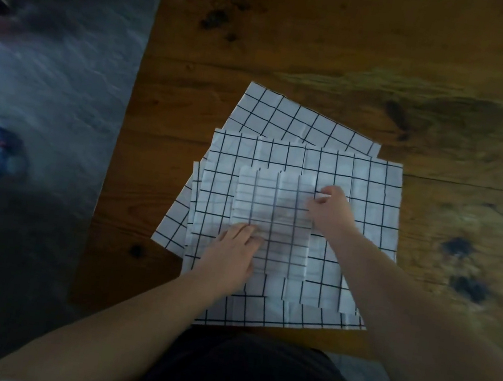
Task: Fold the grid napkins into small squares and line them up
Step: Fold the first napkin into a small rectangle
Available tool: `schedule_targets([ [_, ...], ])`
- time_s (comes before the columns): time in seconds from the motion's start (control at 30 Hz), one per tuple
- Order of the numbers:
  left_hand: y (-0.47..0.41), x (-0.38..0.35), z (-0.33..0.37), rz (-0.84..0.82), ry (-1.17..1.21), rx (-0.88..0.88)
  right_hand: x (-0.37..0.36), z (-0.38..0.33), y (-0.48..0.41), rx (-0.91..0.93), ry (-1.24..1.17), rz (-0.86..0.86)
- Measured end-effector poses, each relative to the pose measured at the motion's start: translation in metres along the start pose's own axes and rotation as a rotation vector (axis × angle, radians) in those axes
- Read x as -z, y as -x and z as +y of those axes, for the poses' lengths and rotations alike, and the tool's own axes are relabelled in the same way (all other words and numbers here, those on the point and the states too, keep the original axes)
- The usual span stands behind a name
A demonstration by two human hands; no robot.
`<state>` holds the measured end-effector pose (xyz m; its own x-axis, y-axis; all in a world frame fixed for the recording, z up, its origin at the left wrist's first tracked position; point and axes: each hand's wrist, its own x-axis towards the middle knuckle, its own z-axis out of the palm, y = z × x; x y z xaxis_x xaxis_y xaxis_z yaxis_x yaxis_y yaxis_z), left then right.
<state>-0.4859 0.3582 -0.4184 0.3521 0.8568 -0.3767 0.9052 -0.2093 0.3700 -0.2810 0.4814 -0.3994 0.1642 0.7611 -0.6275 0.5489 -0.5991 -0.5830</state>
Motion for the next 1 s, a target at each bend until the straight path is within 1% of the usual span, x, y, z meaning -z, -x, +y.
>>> schedule_targets([
  [0.07, 0.000, 0.001, -0.001, 0.001, 0.008, -0.002, 0.005, -0.011, -0.012, -0.080, -0.023, -0.039],
  [0.13, 0.000, 0.001, -0.002, 0.004, 0.016, -0.003, 0.008, -0.017, -0.017, -0.138, -0.039, -0.157],
  [0.2, 0.001, 0.001, -0.004, 0.004, 0.026, 0.015, 0.008, -0.015, -0.019, -0.120, -0.001, -0.229],
  [0.23, 0.000, 0.002, -0.004, 0.005, 0.029, 0.030, 0.008, -0.012, -0.019, -0.100, 0.015, -0.227],
  [0.3, -0.002, 0.006, -0.004, 0.022, 0.033, 0.066, 0.008, -0.001, -0.019, -0.079, -0.032, -0.153],
  [0.37, -0.006, 0.012, -0.002, 0.052, 0.049, 0.088, 0.010, 0.010, -0.016, -0.104, -0.155, -0.064],
  [0.47, -0.010, 0.018, 0.005, 0.092, 0.076, 0.067, 0.013, 0.028, -0.004, -0.170, -0.323, 0.056],
  [0.53, -0.014, 0.018, 0.011, 0.109, 0.081, 0.031, 0.013, 0.041, 0.005, -0.216, -0.480, 0.115],
  [0.63, -0.017, 0.016, 0.021, 0.108, 0.063, -0.014, 0.013, 0.058, 0.026, -0.318, -0.723, 0.125],
  [0.7, -0.016, 0.012, 0.026, 0.096, 0.056, -0.038, 0.010, 0.068, 0.045, -0.380, -0.786, 0.100],
  [0.8, -0.008, 0.001, 0.032, 0.058, 0.011, -0.065, -0.003, 0.082, 0.073, -0.420, -0.701, 0.067],
  [0.9, 0.005, -0.012, 0.032, 0.012, -0.027, -0.065, -0.015, 0.094, 0.093, -0.396, -0.554, 0.010],
  [1.0, 0.018, -0.024, 0.034, -0.040, -0.040, -0.070, -0.011, 0.097, 0.109, -0.395, -0.434, 0.001],
])
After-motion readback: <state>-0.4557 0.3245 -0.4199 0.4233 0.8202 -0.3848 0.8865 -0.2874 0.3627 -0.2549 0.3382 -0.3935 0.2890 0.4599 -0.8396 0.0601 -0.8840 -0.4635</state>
